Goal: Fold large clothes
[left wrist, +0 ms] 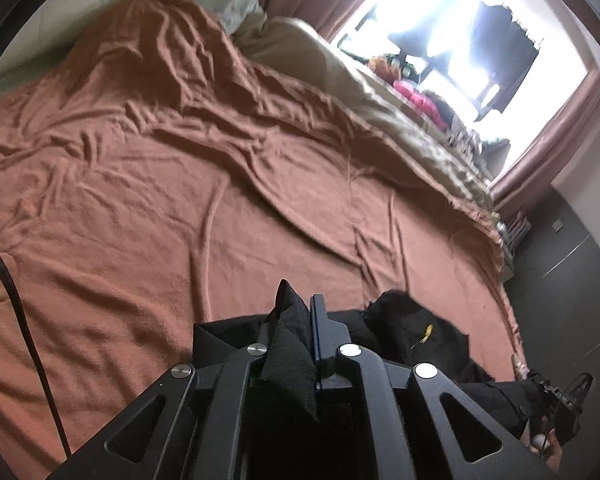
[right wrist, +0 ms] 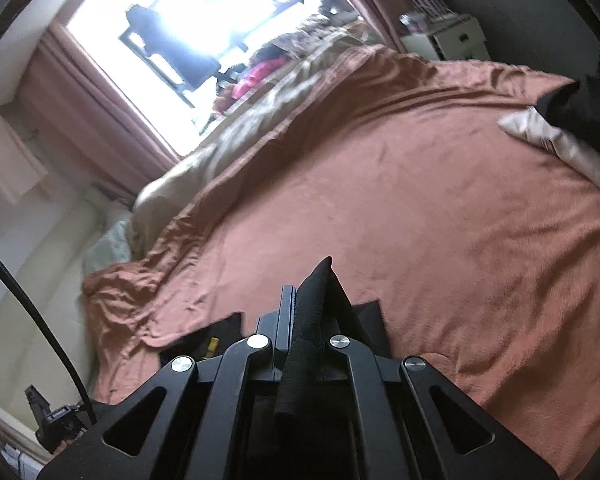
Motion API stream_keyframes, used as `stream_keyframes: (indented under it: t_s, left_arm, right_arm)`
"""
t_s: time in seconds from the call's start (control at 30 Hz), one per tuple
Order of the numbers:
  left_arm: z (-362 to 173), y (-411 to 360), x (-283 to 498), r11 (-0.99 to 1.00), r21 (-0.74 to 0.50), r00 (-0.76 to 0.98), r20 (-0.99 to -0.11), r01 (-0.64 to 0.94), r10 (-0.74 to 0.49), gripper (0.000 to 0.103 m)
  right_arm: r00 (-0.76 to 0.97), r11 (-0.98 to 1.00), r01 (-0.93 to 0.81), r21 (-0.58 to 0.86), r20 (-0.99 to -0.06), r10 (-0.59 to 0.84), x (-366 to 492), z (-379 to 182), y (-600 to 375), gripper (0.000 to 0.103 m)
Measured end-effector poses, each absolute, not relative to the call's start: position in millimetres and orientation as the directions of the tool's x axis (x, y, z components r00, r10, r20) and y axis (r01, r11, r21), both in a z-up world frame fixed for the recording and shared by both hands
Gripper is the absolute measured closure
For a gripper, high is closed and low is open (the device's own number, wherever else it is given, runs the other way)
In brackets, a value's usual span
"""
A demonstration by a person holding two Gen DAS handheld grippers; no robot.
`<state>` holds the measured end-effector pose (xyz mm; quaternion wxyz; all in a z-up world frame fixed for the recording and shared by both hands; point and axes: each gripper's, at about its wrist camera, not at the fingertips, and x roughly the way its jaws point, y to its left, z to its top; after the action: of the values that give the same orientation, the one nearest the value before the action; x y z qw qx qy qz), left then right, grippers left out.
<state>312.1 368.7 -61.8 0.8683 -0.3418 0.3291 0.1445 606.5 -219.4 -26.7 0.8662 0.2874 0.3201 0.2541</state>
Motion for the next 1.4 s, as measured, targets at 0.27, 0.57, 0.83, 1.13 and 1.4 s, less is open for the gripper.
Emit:
stream_keyframes:
  t_s: [0.27,0.57,0.83,1.13,1.4]
  left_arm:
    - [-57.1,361.4,302.3,0.725,-0.502,0.741,-0.671,-0.472,0.018,0.021]
    - [-48.1,322.8,294.5,0.796,-0.429,0.691,-0.722,-0.428,-0.017,0.021]
    - [-87.8,285.7,305.7,0.874,-0.318,0.559,-0.827,-0.368,-0.066,0.026]
    - [-137.4,276.0,343.0,0.923,-0.190,0.423,-0.905,-0.334,-0.033,0.036]
    - [-151.5,263.3,398.7,0.961,-0.002,0.349,-0.932,-0.277,0.099,0.036]
  right_arm:
    - [0.669,0.701,-0.323,0.636,-0.371,0.645,579.0,10.5,-207.2,0.000]
    - [0.540,0.713,-0.408,0.570,-0.479,0.692,536.7,25.5,-175.7,0.000]
    - [0.449,0.757,-0.461,0.463,-0.614,0.649,522.6,32.7,-131.8,0.000]
    - [0.390,0.783,-0.538,0.312,-0.731,0.560,543.7,18.8,-70.9,0.000]
    - [0.420,0.756,-0.655,-0.013,-0.837,0.349,555.7,3.8,15.8,0.000]
